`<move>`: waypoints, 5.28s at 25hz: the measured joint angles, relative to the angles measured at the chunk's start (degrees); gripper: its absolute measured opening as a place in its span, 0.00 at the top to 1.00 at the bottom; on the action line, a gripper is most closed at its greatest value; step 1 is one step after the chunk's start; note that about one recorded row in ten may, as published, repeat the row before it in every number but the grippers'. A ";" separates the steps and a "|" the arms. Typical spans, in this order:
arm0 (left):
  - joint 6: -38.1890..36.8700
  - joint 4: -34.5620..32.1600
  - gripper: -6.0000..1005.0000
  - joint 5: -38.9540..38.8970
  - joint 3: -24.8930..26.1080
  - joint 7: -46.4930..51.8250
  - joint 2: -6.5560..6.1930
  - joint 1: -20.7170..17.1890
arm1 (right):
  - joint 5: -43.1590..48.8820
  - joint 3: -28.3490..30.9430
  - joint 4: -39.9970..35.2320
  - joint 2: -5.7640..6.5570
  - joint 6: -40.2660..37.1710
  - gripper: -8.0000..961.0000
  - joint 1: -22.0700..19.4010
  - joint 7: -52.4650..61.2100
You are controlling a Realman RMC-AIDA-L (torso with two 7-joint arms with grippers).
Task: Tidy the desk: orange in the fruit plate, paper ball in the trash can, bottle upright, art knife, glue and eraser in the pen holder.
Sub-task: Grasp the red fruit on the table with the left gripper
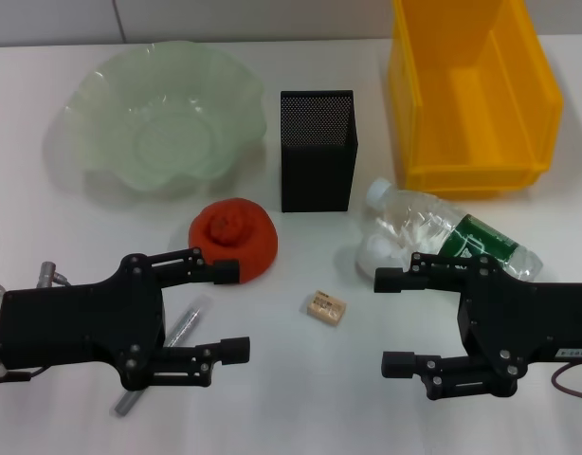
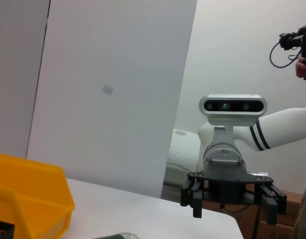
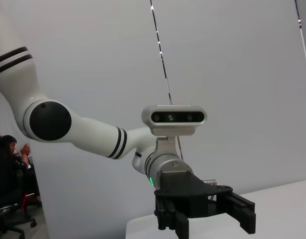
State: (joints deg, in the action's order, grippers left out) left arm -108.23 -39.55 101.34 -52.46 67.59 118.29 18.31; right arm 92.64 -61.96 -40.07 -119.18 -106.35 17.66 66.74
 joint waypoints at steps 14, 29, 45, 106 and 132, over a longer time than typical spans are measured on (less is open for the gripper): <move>0.22 0.00 0.20 0.00 0.04 -0.08 0.01 0.03 | 0.00 0.90 0.83 0.00 0.78 0.20 -0.17 -0.04; 22.36 17.75 0.21 -5.39 4.16 -17.32 0.63 7.31 | -0.22 5.45 9.35 0.09 4.29 0.20 -2.62 -6.46; 31.55 24.38 0.21 -5.33 4.08 -20.73 0.81 9.01 | -0.42 6.06 10.61 0.09 4.32 0.20 -2.41 -6.81; 19.18 14.80 0.98 -11.76 11.22 -8.87 0.25 4.33 | -0.54 7.55 12.69 -0.09 5.08 0.20 1.01 -6.81; 32.10 10.59 0.46 -12.02 -8.35 -6.63 0.32 3.81 | -0.55 8.88 13.33 -0.09 5.09 0.19 1.28 -6.98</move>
State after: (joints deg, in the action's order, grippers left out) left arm -76.13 -28.96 89.32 -60.81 60.96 118.61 22.13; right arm 92.09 -53.08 -26.75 -119.27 -101.25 18.94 59.76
